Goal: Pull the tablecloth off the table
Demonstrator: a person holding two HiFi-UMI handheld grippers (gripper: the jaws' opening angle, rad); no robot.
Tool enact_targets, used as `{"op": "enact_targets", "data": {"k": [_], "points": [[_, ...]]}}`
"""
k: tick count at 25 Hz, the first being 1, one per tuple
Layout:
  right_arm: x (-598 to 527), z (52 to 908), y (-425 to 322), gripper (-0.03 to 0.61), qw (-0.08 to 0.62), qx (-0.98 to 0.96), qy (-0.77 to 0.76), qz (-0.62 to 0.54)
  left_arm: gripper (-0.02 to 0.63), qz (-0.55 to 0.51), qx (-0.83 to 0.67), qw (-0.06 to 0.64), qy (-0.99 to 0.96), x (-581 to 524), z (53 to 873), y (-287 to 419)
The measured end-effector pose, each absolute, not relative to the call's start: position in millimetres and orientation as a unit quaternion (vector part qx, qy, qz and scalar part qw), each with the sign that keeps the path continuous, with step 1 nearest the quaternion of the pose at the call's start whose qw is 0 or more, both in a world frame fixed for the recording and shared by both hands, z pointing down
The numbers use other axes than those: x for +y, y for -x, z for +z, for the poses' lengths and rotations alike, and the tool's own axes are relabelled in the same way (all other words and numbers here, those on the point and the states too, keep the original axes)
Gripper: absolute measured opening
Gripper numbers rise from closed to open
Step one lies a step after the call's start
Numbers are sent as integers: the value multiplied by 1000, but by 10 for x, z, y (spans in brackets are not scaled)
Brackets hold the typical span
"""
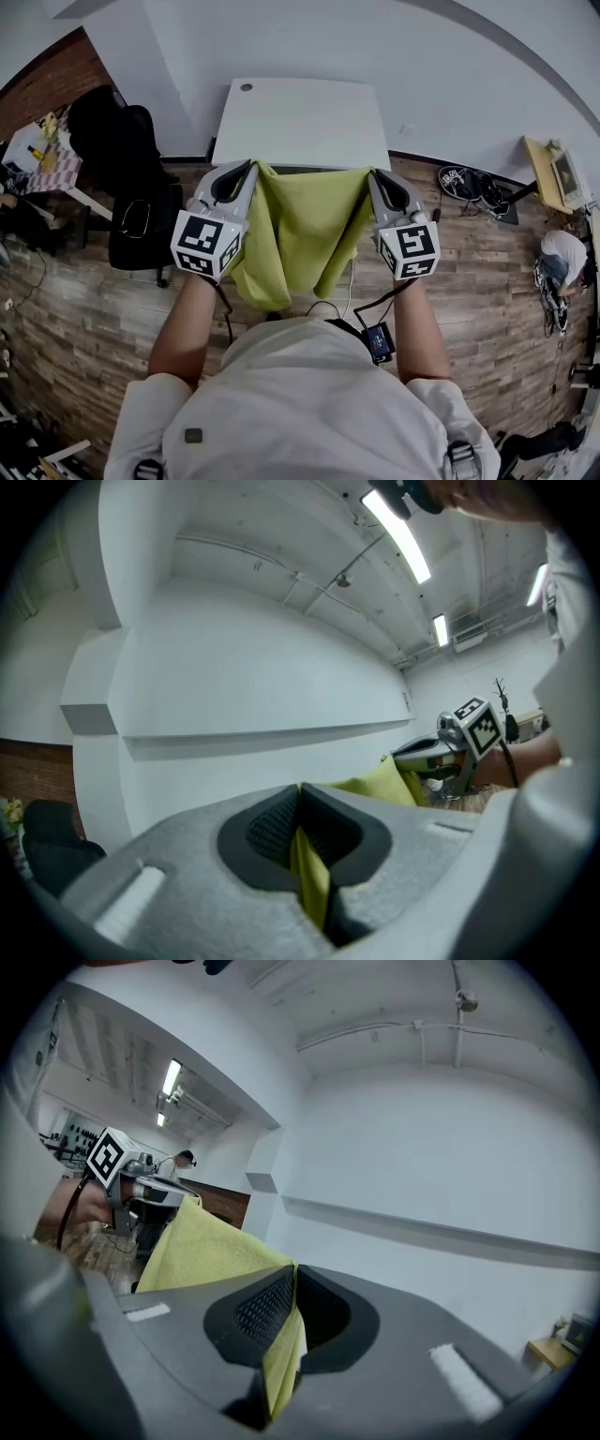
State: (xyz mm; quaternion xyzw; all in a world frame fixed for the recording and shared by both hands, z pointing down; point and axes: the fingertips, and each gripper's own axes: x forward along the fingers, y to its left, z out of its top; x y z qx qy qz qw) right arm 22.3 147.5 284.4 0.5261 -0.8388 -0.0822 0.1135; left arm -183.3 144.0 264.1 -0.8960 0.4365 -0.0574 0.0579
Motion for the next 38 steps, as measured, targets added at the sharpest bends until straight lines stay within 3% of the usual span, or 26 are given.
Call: {"op": "enact_targets", "data": {"k": [25, 38], "points": [[2405, 3367, -1405, 21, 136, -884, -442, -70, 8, -42, 480, 35, 876, 2465, 3054, 466], [2531, 3435, -1395, 22, 129, -892, -429, -67, 6, -47, 484, 34, 873, 2609, 3105, 430]]}}
